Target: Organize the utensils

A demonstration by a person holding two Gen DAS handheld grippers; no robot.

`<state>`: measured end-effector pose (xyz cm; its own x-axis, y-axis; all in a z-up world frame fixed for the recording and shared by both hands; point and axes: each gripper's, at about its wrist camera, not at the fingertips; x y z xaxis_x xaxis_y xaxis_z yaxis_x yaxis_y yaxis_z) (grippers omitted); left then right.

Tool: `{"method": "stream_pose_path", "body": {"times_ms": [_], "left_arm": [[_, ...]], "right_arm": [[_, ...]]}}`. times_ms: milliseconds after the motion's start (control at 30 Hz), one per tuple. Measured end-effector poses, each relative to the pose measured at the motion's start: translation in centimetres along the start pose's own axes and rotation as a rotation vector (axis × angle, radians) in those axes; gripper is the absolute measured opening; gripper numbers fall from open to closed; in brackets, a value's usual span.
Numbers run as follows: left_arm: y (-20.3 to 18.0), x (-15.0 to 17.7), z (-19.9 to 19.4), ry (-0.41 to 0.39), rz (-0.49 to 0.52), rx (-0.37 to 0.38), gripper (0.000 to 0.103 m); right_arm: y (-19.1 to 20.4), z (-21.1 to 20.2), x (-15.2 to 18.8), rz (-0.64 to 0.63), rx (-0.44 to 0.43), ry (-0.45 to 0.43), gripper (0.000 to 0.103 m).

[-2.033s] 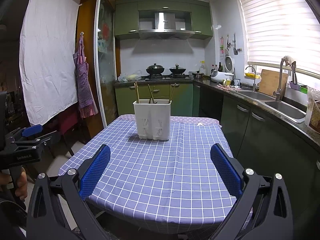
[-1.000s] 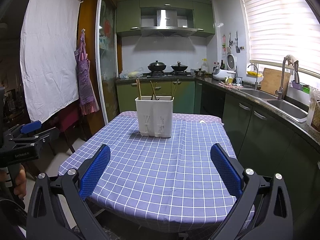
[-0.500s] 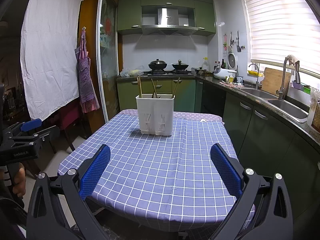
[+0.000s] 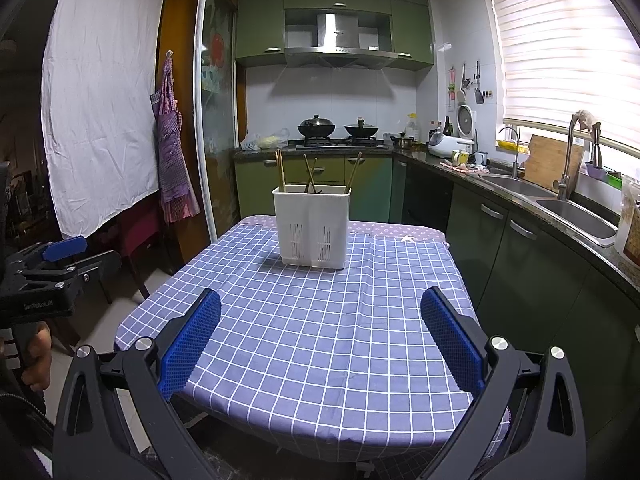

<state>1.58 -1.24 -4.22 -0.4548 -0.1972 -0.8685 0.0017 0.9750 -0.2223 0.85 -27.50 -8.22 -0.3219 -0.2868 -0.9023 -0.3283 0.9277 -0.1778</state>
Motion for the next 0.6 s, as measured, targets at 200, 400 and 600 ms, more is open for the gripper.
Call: {"method": "stream_pose_path", "body": {"times_ms": [200, 400, 600], "left_arm": [[-0.4, 0.4, 0.1, -0.016, 0.024, 0.004, 0.096], [-0.4, 0.5, 0.2, -0.036, 0.041, -0.064, 0.096], [1.0, 0.0, 1.8, 0.006, -0.010, -0.068, 0.096]], "right_arm": [[-0.1, 0.2, 0.1, -0.001, -0.008, 0.005, 0.098], [-0.2, 0.3, 0.2, 0.001, -0.008, 0.007, 0.098], [-0.6, 1.8, 0.2, 0.003, 0.000, 0.024, 0.098]]}}
Point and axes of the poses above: each gripper's, at about its wrist camera, not at the fingertips, and z roughly the way its jaws point, y to its left, x to its underside, and after that the axes turned 12 degrees about -z, right-handed
